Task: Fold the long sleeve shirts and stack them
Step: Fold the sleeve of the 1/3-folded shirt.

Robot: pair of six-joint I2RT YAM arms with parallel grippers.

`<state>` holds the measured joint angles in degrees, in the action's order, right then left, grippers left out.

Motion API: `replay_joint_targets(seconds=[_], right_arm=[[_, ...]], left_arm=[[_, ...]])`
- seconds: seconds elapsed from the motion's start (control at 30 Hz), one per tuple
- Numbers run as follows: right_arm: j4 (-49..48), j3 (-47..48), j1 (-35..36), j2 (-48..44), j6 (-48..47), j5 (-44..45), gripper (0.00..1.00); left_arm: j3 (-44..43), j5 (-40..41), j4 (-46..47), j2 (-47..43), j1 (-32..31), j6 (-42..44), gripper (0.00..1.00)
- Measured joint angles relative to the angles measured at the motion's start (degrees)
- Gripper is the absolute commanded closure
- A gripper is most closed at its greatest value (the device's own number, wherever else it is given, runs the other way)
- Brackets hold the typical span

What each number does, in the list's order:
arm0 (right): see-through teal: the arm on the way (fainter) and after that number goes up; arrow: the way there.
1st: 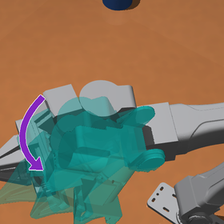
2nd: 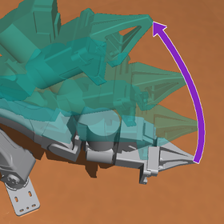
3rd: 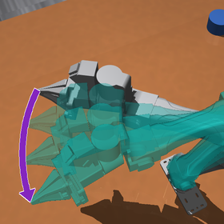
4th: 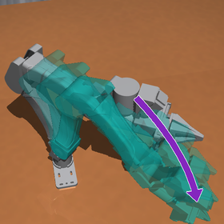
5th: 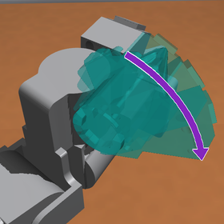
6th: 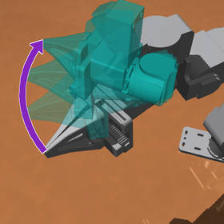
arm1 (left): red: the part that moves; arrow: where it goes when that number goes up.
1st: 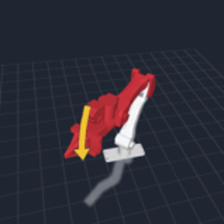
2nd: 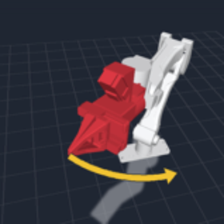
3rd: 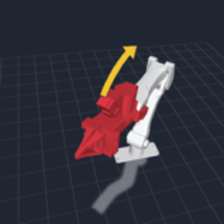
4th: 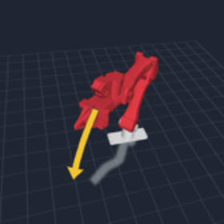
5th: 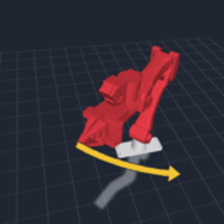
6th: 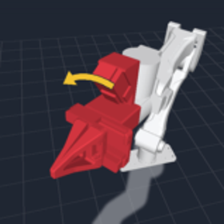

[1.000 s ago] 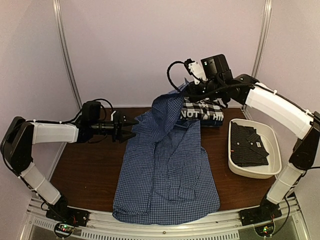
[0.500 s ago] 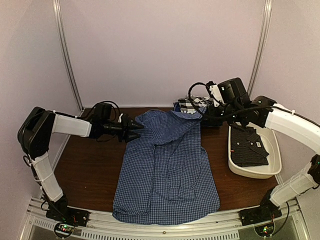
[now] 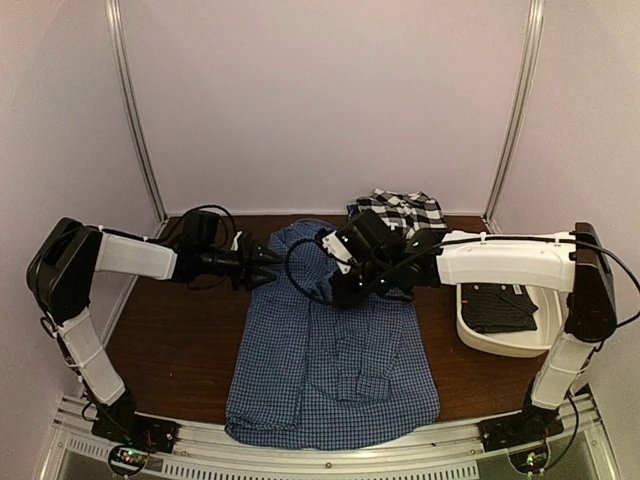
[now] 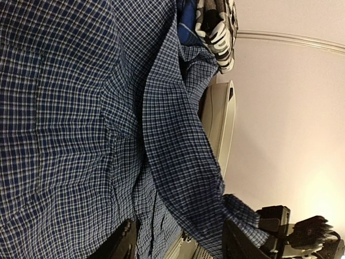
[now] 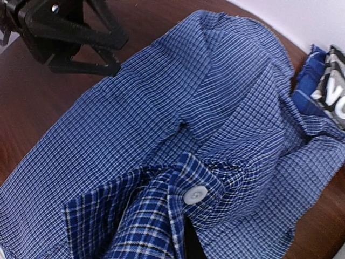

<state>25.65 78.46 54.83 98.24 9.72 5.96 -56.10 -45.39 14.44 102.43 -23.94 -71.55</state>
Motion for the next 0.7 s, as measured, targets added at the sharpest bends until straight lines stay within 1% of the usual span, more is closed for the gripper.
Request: replay_joint_targets(seconds=[0.13,0.23,0.37,0.43,0.57,0.7], right_arm=[[-0.1,1.6,1.8,4.2,1.3,-4.6,1.00],[0.0,4.0,1.9,4.7,2.3,-5.4,1.00],[0.7,8.2,1.9,4.7,3.7,-3.7,0.99],[0.7,10.0,1.9,4.7,4.6,-2.7,0.99],[1.2,12.4,1.9,5.6,6.3,-0.8,0.99],[2.9,14.2,1.9,8.2,7.5,1.0,0.99]], left_arm=[[5.0,0.0,0.0,-4.5,0.0,0.8,0.44],[8.0,0.0,-0.7,-7.4,0.0,1.2,0.43],[9.8,0.0,-1.0,-9.9,-0.6,1.2,0.39],[10.2,-0.1,-0.3,-10.4,-1.6,0.5,0.39],[11.8,0.0,3.9,-10.6,-5.1,-3.5,0.39],[12.5,0.2,8.3,-10.1,-8.1,-7.8,0.42]])
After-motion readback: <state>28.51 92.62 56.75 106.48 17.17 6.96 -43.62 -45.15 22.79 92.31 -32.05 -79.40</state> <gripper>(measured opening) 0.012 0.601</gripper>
